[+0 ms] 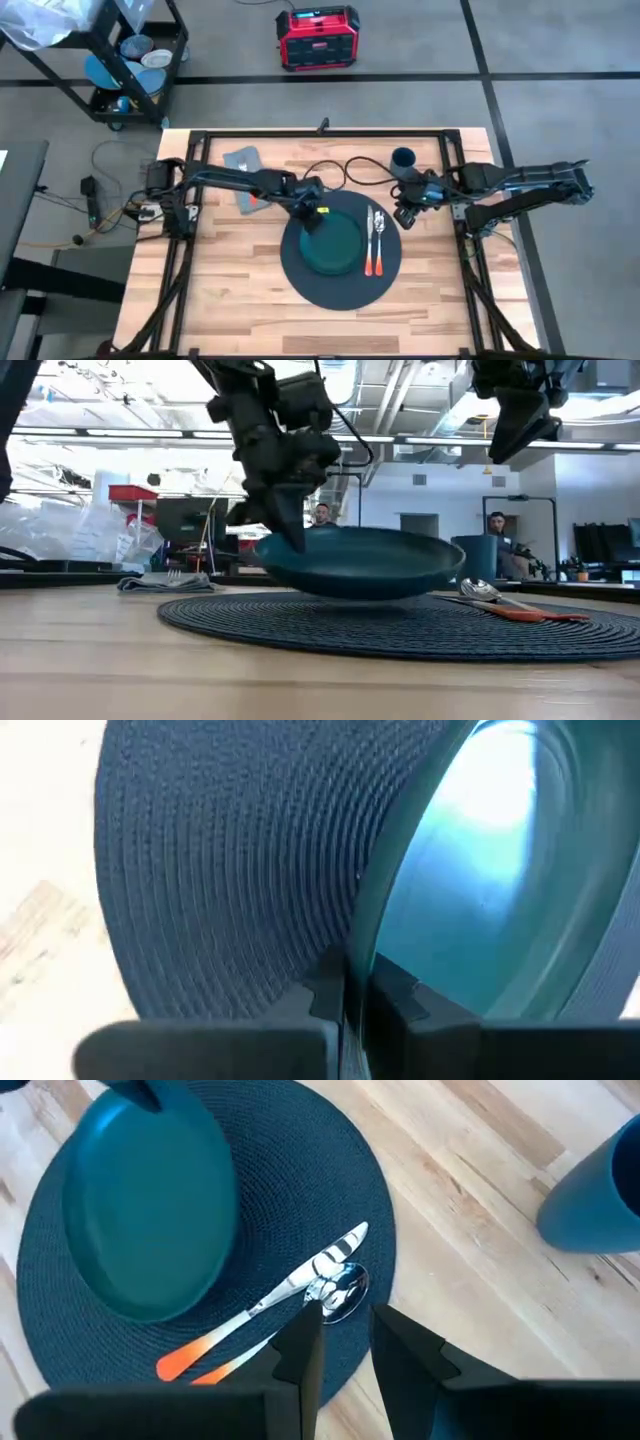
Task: Set table place
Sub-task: Put the green plate to the left of the orange table knife on the blue tablemat
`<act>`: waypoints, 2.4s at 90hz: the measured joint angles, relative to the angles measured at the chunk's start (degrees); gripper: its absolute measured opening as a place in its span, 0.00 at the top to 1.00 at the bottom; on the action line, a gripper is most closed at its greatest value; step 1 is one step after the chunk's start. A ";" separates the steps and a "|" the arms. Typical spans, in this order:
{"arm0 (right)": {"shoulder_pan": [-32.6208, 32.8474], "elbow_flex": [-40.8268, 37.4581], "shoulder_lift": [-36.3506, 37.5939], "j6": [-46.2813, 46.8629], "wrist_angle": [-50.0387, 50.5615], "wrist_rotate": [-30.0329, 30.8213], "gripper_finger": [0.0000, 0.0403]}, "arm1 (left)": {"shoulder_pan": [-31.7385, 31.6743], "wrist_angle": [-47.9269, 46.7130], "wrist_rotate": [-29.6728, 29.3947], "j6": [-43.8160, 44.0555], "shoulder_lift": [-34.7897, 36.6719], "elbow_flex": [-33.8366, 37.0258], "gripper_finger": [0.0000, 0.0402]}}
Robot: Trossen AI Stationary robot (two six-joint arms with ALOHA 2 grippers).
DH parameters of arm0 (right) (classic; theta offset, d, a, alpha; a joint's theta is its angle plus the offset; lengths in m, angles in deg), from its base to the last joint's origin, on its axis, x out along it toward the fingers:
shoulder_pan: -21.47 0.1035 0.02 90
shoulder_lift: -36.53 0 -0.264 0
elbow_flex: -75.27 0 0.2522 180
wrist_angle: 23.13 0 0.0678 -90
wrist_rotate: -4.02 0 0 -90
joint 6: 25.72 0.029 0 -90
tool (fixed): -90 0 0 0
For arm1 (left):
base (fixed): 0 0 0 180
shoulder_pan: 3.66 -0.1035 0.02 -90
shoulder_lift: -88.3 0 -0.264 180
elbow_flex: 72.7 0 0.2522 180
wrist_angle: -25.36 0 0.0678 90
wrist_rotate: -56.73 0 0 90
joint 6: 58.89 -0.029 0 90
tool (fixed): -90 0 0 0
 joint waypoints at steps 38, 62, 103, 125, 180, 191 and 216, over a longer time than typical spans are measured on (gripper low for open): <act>-0.11 0.00 0.00 -0.25 -0.06 1.00 0.82 | -0.19 3.21 3.53 -1.19 -0.71 0.00 1.00; -0.11 0.00 -0.01 -0.36 -0.18 1.40 0.82 | -0.18 4.73 3.61 -1.44 -0.74 0.01 1.00; -0.11 0.00 -0.01 -0.23 -0.43 1.73 0.82 | -0.33 6.23 3.50 -0.53 -0.74 0.02 0.90; -0.07 0.00 0.00 -0.23 -0.41 1.73 0.82 | -0.33 5.84 3.13 -0.07 -0.74 0.02 0.86; 0.00 0.00 -0.01 1.14 -0.39 1.46 0.82 | -1.29 5.16 2.60 -4.17 -0.74 0.04 0.85; 0.00 0.00 -0.01 4.35 -0.49 2.02 0.82 | -1.78 5.14 2.28 -6.84 -0.74 0.04 0.85; 0.00 0.00 -0.01 9.80 -0.50 6.03 0.82 | -2.12 2.26 1.49 -14.00 -0.74 0.04 0.85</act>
